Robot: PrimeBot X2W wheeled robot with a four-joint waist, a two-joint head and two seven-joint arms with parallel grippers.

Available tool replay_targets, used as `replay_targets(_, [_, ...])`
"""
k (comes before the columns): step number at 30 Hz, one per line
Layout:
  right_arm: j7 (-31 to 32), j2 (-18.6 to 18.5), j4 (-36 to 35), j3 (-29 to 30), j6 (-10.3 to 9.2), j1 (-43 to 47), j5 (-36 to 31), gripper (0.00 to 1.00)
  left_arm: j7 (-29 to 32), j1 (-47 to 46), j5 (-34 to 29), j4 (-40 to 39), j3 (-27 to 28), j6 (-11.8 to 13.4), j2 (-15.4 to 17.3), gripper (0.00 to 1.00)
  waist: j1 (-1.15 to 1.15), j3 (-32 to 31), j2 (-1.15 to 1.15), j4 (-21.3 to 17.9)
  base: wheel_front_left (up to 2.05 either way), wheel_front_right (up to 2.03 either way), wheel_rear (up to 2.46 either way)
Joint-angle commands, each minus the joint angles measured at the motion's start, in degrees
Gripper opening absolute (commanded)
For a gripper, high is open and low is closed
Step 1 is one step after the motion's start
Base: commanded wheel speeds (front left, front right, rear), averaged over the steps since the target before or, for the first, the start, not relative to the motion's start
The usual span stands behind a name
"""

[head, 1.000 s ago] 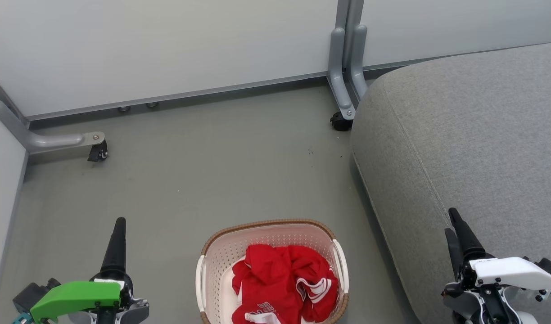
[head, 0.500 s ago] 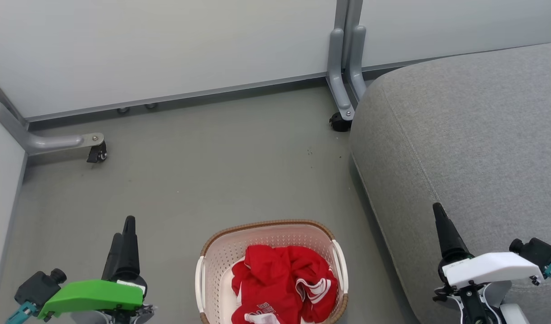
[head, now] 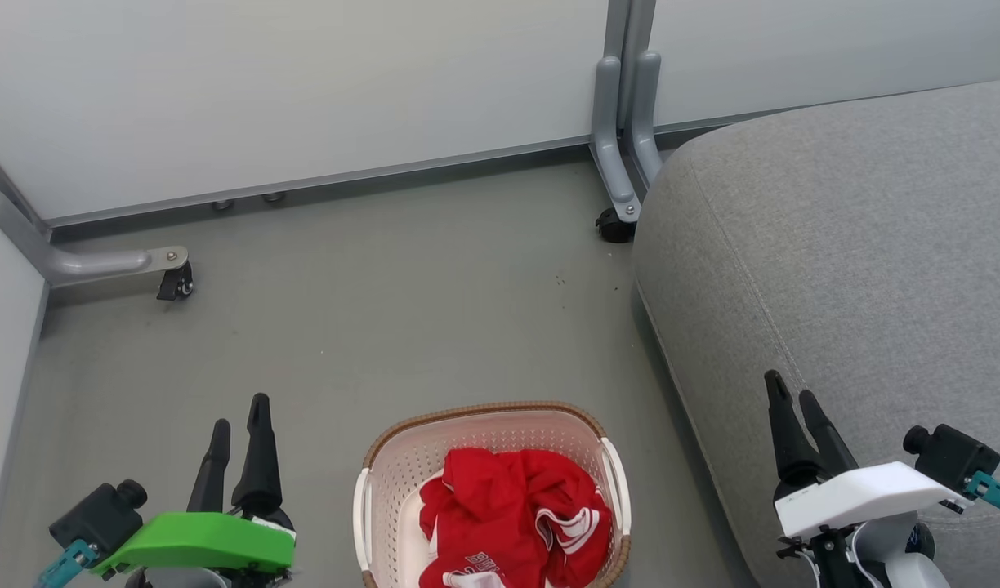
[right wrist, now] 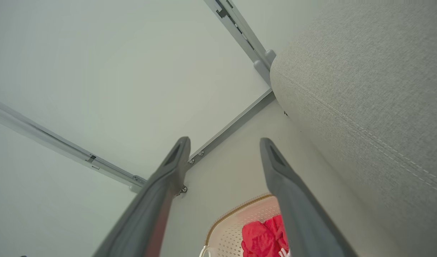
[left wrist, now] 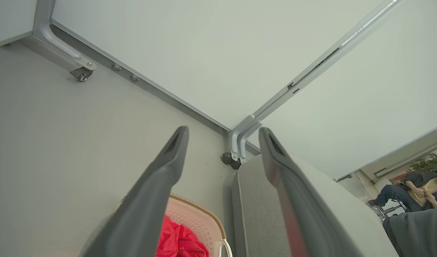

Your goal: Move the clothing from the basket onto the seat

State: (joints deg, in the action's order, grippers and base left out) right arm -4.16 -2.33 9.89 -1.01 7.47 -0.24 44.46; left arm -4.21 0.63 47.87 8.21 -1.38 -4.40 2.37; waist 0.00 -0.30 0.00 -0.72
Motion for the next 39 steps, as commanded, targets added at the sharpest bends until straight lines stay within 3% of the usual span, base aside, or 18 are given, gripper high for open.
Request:
replay_targets(1, [-0.87,-0.32,-1.29,-0.54,0.02,0.16,-2.83,1.0,-0.84,0.24,-3.16,-1.14,-0.35,0.33,0.35,1.0,0.0,-0.07,0.0,-0.01,0.0,0.0,0.0])
replay_targets(39, [-6.86,-0.53,-5.03,-2.26,0.02,2.94,-26.26,1.0,-6.76,3.75,-28.96,-4.54,-3.88,3.02,0.56,1.0,0.0,-0.73,0.0,-0.34,0.0,0.0,0.0])
